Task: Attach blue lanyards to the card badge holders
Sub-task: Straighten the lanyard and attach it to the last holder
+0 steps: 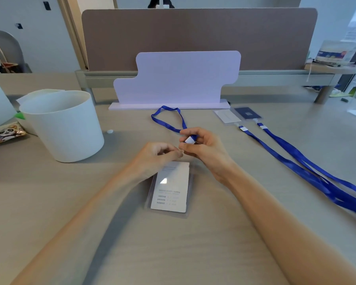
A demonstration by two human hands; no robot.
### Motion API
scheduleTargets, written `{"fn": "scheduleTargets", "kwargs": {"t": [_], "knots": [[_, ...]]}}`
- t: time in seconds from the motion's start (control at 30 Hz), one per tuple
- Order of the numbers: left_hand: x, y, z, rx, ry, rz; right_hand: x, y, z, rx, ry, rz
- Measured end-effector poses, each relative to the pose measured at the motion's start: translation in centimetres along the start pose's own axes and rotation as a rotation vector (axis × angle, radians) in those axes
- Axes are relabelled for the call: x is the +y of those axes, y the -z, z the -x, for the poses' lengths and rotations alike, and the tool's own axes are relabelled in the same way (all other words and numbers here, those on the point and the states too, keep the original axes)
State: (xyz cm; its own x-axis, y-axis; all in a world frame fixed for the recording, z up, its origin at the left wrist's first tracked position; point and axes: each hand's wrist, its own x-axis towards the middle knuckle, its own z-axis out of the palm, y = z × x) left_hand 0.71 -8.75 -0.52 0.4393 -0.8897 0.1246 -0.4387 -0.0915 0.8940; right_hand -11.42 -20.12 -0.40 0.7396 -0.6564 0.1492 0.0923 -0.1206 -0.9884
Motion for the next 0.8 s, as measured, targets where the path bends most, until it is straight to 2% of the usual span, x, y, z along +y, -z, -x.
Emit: {"fn": "scheduleTargets", "kwargs": {"t": [0.13,0.33,0.47,0.57,0.7,0.8], "knots": [[0.0,0.1,0.0,-0.051,-0.019,0.046,-0.3,0.5,0.0,0.006,0.019,0.007],[-0.4,0.4,0.0,-0.127,-0.043,-0.031,-0.2,0.6,-0.2,0.013,0.004,0.017],[-0.8,0.3,-0.1,-0.052,-0.055,0.052,-0.2,1.0,-0.4,0.008,-0.059,-0.007],[-0.7,-0.2,-0.1,0.051,-0.060,0.118,0.1,1.3,-0.1,0.012,-0.084,0.067],[-0.2,-1.1,-0.1,0.160,-0.017,0.151,0.7,1.2,1.0,-0.060,0.031,0.268],[0.1,-1.3,0.0,0.213,0.086,0.199,0.8,1.8,1.7,-0.052,0.154,0.437]]}}
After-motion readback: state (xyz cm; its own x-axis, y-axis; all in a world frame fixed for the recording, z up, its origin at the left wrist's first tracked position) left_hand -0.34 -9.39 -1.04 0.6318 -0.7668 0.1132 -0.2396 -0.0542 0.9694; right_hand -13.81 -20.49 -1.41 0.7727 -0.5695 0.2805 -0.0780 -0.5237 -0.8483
